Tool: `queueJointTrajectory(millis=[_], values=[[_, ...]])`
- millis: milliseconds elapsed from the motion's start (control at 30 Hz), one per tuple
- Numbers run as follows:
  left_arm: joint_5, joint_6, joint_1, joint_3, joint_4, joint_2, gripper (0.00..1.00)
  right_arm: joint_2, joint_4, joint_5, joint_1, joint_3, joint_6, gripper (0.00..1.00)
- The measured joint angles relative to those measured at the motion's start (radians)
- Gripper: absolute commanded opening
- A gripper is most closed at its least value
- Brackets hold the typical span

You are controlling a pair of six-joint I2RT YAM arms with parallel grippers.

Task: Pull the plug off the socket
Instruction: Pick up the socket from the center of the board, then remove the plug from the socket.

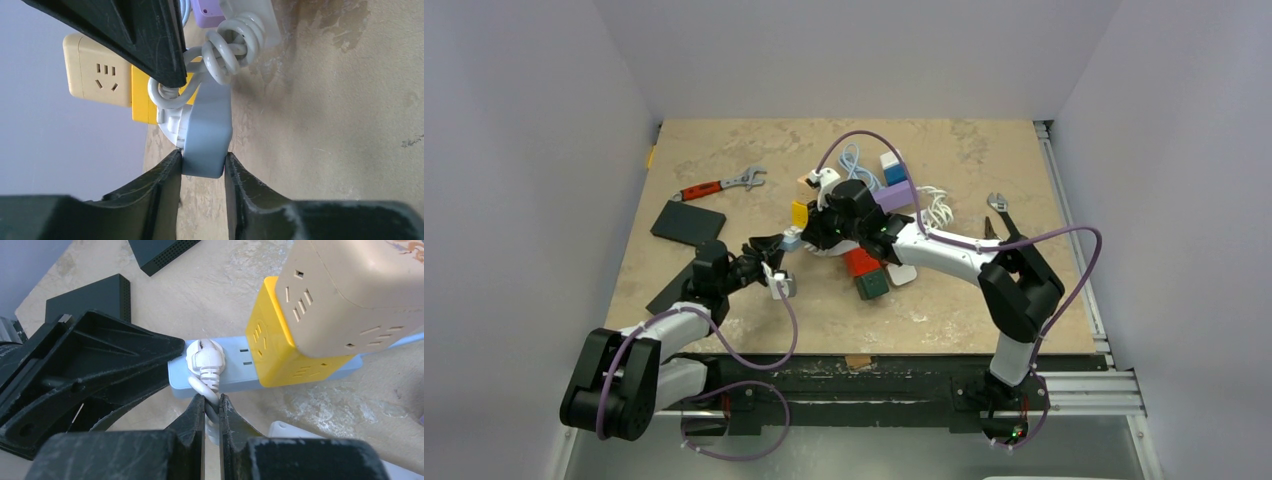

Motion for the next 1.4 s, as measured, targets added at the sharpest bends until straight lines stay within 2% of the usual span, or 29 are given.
queueJointTrajectory(millis=[100, 333, 500, 867, 900, 1033, 1133, 1400], values=[[-0.003, -0.008, 0.0, 0.001, -0.004, -0.001, 0.16, 0.0, 0.012, -0.002, -0.003, 0.0, 0.003, 0.0], [-0.008, -0.002, -0.001, 0.001, -0.025, -0.021, 0.0, 0.0, 0.018, -0.003, -0.003, 0.0, 0.009, 0.0], [-0.003, 0.07, -0.001, -0.008, -0.042, -0.033, 0.0, -0.006, 0.035, 0.002, -0.002, -0.019, 0.009, 0.0], [0.056, 0.359, -0.002, -0.075, -0.061, -0.06, 0.0, -0.053, 0.068, 0.032, 0.01, -0.117, 0.019, 0.0], [0.058, 0.37, -0.005, -0.077, -0.063, -0.062, 0.0, -0.059, 0.071, 0.037, 0.012, -0.127, 0.017, 0.02], [0.06, 0.389, -0.007, -0.077, -0.073, -0.065, 0.0, -0.064, 0.066, 0.034, 0.014, -0.134, 0.005, 0.28], [0.044, 0.393, -0.007, -0.077, -0.104, -0.068, 0.0, -0.063, 0.055, 0.056, 0.029, -0.124, -0.028, 0.41], [0.033, 0.394, -0.006, -0.078, -0.126, -0.075, 0.0, -0.016, 0.029, 0.084, 0.058, -0.008, -0.121, 0.44]])
